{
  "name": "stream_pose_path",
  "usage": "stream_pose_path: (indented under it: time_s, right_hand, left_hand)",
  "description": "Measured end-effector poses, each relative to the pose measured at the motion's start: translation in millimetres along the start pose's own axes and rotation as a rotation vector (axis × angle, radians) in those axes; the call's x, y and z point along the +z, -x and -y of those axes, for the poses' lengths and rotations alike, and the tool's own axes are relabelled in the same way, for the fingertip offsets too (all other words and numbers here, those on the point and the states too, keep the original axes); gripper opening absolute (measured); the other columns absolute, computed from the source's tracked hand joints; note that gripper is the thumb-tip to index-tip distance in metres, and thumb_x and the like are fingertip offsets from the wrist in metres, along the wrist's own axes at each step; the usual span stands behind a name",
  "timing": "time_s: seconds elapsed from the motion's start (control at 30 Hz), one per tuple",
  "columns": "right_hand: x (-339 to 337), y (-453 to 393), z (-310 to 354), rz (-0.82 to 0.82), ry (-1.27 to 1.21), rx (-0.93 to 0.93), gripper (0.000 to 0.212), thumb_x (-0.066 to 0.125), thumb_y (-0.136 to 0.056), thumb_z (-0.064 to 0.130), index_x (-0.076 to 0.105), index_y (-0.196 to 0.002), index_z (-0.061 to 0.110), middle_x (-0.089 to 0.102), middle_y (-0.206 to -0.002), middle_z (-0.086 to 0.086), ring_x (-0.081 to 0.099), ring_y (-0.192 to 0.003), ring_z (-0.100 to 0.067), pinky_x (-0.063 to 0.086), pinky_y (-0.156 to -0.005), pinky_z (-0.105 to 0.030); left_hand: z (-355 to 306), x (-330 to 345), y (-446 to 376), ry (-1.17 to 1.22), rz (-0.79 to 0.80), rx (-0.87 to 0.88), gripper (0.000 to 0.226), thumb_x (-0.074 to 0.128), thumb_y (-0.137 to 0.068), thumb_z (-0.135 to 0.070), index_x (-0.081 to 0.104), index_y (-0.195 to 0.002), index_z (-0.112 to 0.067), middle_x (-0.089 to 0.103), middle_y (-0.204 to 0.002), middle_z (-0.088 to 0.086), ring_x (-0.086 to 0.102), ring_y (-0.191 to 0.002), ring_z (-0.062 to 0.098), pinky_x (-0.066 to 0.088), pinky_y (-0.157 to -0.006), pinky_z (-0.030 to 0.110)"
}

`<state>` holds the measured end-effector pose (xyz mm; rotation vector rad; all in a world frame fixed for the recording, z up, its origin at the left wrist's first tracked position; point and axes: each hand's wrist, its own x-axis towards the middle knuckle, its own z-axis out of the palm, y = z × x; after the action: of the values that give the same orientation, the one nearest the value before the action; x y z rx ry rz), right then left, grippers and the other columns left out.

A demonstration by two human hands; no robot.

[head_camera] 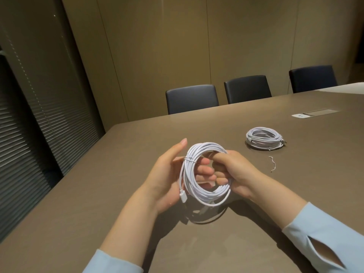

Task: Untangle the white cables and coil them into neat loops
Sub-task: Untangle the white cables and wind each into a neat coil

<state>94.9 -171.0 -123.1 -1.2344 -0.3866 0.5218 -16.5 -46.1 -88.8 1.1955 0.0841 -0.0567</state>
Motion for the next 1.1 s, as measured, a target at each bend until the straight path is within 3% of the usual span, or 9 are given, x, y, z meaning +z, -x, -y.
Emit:
stream_pose_path:
  time_s: [0.1, 0.23, 0.33, 0.47, 0.73, 1.1]
  right_hand:
    - [-4, 2, 4, 0.083, -0.114, -0.051, 0.011, 0.047, -0.089, 0.003, 0.049, -0.080, 0.008, 0.025, -0.055, -0.004, 0.024, -0.037, -0.009, 0.022, -0.035, -0.015]
    - [-5, 9, 12, 0.157, -0.225, -0.006, 0.040, 0.038, -0.100, 0.010, 0.052, -0.063, 0.011, 0.046, -0.040, 0.000, 0.045, -0.030, -0.009, 0.038, -0.031, -0.016]
    - [-2, 15, 15, 0.183, -0.200, 0.024, 0.044, 0.039, -0.102, 0.016, 0.051, -0.059, 0.011, 0.048, -0.037, 0.000, 0.048, -0.030, -0.010, 0.038, -0.030, -0.016]
    - [-3, 19, 17, 0.201, -0.171, 0.020, 0.065, 0.038, -0.102, 0.018, 0.055, -0.040, 0.014, 0.048, -0.035, 0.000, 0.048, -0.027, -0.009, 0.038, -0.030, -0.014]
    - [-1, 21, 18, 0.185, -0.135, 0.037, 0.057, 0.041, -0.101, 0.019, 0.059, -0.048, 0.013, 0.053, -0.039, -0.002, 0.053, -0.033, -0.010, 0.043, -0.034, -0.017]
    - [0, 29, 22, 0.314, -0.062, 0.082, 0.067, 0.036, -0.103, 0.019, 0.060, -0.041, 0.011, 0.050, -0.033, 0.002, 0.050, -0.028, -0.006, 0.040, -0.032, -0.015]
  left_hand:
    - [-4, 5, 7, -0.025, 0.202, 0.080, 0.040, 0.058, -0.086, -0.026, 0.070, -0.107, 0.005, 0.071, -0.089, 0.020, 0.069, -0.087, 0.036, 0.054, -0.090, 0.046]
    - [-3, 14, 11, -0.128, 0.415, 0.127, 0.044, 0.048, -0.086, -0.012, 0.059, -0.124, 0.008, 0.069, -0.108, 0.023, 0.066, -0.102, 0.037, 0.049, -0.100, 0.046]
    - [-1, 18, 9, -0.144, 0.416, 0.131, 0.045, 0.048, -0.086, -0.011, 0.057, -0.125, 0.009, 0.068, -0.109, 0.024, 0.066, -0.101, 0.037, 0.050, -0.097, 0.042]
    - [1, 20, 9, -0.148, 0.398, 0.139, 0.040, 0.050, -0.085, -0.012, 0.063, -0.119, 0.005, 0.071, -0.102, 0.020, 0.070, -0.092, 0.032, 0.053, -0.092, 0.038]
    - [2, 20, 8, -0.196, 0.383, 0.140, 0.037, 0.053, -0.086, -0.011, 0.066, -0.118, 0.002, 0.072, -0.104, 0.018, 0.070, -0.094, 0.031, 0.051, -0.098, 0.041]
    - [5, 18, 6, -0.216, 0.416, 0.135, 0.043, 0.059, -0.085, -0.019, 0.062, -0.119, 0.007, 0.071, -0.106, 0.020, 0.069, -0.096, 0.032, 0.051, -0.095, 0.042]
